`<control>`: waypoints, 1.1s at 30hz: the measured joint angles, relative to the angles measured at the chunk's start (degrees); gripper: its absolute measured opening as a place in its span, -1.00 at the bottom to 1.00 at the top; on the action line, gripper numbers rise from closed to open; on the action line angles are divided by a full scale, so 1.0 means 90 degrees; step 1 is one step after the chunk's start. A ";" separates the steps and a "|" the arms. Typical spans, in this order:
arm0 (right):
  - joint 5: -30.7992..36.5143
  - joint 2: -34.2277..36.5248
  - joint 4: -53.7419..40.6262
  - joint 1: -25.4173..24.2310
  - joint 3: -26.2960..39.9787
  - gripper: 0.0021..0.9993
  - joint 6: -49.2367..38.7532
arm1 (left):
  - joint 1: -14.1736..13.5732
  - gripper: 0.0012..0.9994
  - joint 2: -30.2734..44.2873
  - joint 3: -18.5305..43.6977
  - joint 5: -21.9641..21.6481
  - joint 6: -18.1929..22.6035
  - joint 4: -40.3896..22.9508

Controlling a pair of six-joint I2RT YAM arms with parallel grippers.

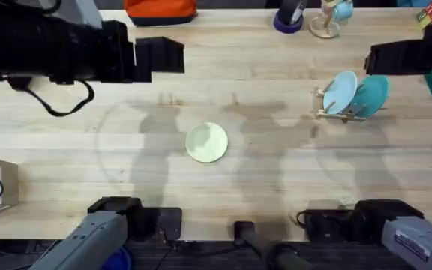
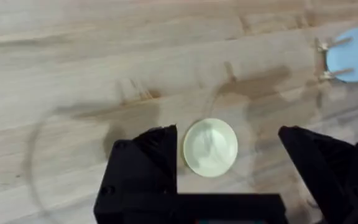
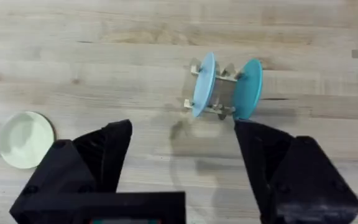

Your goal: Pick up the plates from the table one by one and place each into a slot on the dish rack.

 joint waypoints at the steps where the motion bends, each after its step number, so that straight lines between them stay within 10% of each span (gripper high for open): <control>1: 0.0000 -0.0002 0.0000 -0.0002 0.0000 0.99 0.0000 | 0.0002 0.99 0.0000 0.0001 0.0064 0.0021 -0.0096; 12: 0.0002 -0.0002 0.0083 0.0000 0.0000 0.99 0.0000 | 0.0002 0.85 0.0000 0.0001 0.0316 0.0223 -0.0825; 20: 0.0002 -0.0002 0.0087 0.0000 0.0000 0.99 0.0000 | 0.0002 -0.86 0.0058 0.0010 0.0345 0.0280 -0.0969; 33: 0.0002 -0.0002 0.0087 0.0000 0.0000 0.99 0.0000 | 0.0002 -0.92 0.0607 0.0015 0.0642 0.0444 -0.1150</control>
